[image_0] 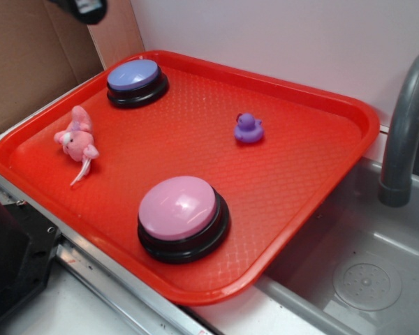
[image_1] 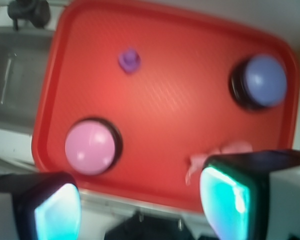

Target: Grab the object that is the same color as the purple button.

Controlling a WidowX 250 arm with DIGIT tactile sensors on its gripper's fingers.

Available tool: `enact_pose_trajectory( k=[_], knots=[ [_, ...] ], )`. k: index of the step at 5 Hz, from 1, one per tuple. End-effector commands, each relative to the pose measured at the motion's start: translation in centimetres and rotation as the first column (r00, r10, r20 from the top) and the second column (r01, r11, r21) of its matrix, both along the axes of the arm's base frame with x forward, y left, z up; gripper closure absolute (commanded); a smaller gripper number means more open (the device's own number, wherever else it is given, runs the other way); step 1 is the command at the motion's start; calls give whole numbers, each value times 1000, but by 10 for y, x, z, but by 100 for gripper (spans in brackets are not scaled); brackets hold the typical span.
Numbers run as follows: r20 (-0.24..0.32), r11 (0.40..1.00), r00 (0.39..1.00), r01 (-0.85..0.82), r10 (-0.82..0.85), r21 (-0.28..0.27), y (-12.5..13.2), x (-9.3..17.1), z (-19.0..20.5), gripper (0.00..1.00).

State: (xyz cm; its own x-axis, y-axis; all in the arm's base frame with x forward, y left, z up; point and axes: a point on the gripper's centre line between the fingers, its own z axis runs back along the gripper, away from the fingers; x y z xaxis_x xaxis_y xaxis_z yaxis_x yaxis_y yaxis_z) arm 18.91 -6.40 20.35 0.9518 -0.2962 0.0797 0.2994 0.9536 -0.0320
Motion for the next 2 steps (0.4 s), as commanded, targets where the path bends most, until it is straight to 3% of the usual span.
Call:
enact_pose_trajectory(
  k=[1,2],
  knots=[
    [36,959,959,280,-281,35,-49,70,-32,0],
    [27,940,942,332,-335,75,-61,87,-52,0]
  ],
)
